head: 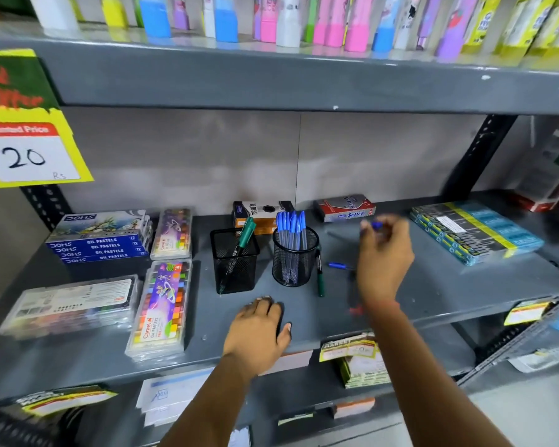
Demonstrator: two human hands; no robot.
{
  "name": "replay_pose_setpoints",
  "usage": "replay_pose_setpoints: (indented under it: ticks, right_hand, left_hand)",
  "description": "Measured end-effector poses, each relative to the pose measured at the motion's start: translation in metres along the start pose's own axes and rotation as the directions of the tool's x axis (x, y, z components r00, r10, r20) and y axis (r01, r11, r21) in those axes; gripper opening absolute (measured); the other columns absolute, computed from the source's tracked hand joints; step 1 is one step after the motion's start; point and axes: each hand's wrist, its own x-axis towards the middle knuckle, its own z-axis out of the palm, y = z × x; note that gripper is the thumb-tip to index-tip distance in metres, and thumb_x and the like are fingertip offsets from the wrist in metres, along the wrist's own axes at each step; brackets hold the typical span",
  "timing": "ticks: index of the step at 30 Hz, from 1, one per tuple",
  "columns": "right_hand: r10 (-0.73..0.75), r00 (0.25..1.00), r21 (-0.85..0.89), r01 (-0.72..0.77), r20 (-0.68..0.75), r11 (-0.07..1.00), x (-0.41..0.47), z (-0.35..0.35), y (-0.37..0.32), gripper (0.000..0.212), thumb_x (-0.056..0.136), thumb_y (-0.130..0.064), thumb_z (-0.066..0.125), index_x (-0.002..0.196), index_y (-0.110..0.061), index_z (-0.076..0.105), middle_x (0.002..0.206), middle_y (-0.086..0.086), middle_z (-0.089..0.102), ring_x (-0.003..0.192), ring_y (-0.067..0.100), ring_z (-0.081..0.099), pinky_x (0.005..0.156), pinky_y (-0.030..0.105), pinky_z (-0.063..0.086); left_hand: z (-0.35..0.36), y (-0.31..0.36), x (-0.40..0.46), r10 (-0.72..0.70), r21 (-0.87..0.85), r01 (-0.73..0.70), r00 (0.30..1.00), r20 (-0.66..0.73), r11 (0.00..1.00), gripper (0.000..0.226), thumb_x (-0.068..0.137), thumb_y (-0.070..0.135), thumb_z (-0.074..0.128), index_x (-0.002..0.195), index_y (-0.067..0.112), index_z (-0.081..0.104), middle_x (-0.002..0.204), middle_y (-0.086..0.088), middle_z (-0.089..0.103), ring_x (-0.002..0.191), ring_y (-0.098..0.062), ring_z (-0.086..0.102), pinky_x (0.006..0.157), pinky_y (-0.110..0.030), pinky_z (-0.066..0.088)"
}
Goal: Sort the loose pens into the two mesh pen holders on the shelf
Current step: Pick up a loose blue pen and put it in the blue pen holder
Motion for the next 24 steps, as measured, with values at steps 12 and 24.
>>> replay_pose_setpoints:
  ticks: [12, 24]
  right_hand:
    - [0.130, 0.749, -0.334, 0.127, 0.650, 0.934, 0.028, 0.071, -0.010, 0.017, 0.087, -0.014, 0.056, 0.091, -0.003, 0.068, 0.096, 0.022, 0.071, 0.091, 0.036, 0.065, 0.084, 0.042, 0.055]
    - [0.462, 0.664, -0.695, 0.123, 0.588, 0.708, -0.033, 0.042, 0.079, 0.043, 0.087, -0.030, 0.055, 0.120, -0.002, 0.049, 0.125, 0.022, 0.056, 0.117, 0.039, 0.052, 0.095, 0.043, 0.046]
  left_hand:
    - [0.004, 0.000, 0.004, -0.020, -0.039, 0.020, 1.000, -0.009, 0.999, 0.046, 0.091, 0.044, 0.032, 0.127, 0.016, 0.037, 0.138, -0.009, 0.041, 0.124, -0.027, 0.038, 0.105, -0.035, 0.028]
    - [0.007, -0.002, 0.003, -0.014, -0.030, 0.012, 0.999, -0.050, 0.999, 0.041, 0.088, 0.044, 0.036, 0.116, 0.015, 0.044, 0.129, -0.009, 0.047, 0.114, -0.027, 0.044, 0.099, -0.034, 0.032]
